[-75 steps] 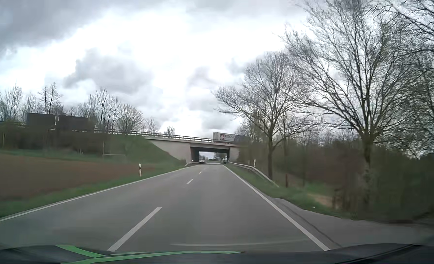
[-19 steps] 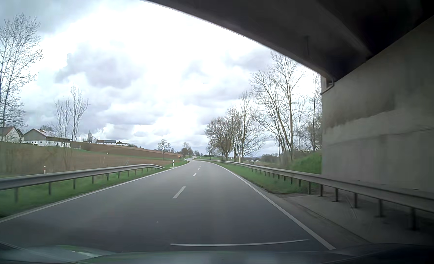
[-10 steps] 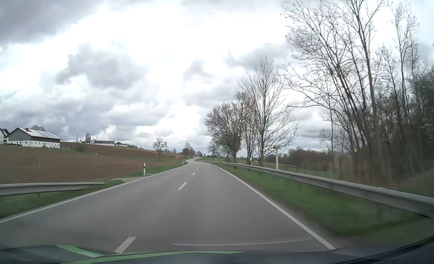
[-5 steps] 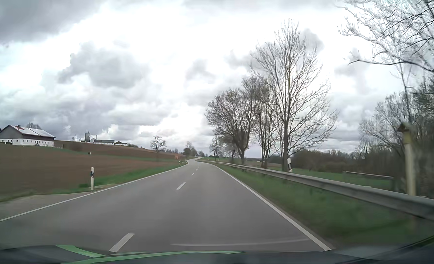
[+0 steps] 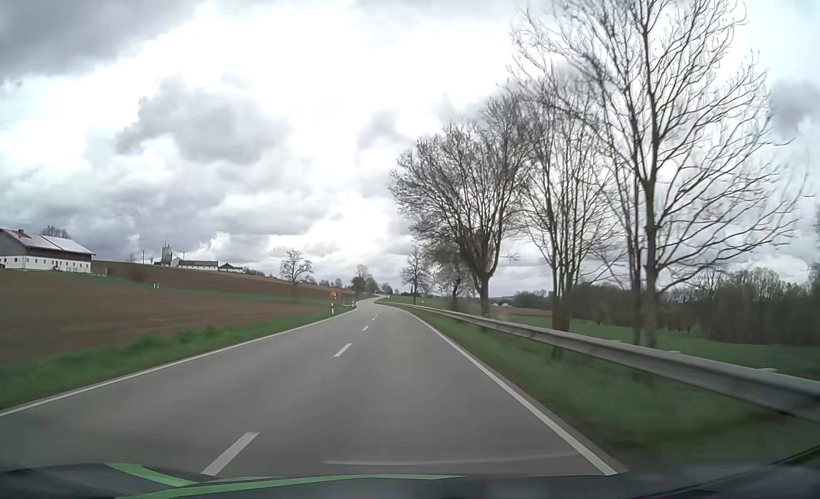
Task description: Follow the waypoints while adhering to traffic rules and regulations
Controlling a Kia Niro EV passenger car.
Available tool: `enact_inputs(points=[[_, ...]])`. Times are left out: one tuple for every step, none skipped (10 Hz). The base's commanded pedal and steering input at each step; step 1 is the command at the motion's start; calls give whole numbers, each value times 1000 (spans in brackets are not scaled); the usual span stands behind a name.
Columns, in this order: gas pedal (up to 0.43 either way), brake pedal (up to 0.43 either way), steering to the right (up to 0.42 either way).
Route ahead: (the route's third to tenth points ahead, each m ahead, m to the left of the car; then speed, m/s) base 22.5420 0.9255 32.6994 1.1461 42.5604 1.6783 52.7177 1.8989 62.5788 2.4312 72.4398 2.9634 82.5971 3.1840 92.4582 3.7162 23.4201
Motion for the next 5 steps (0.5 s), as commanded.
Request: enact_inputs(points=[[220,0,-7],[220,0,-7],[220,0,-6],[220,0,-6],[220,0,-5]])
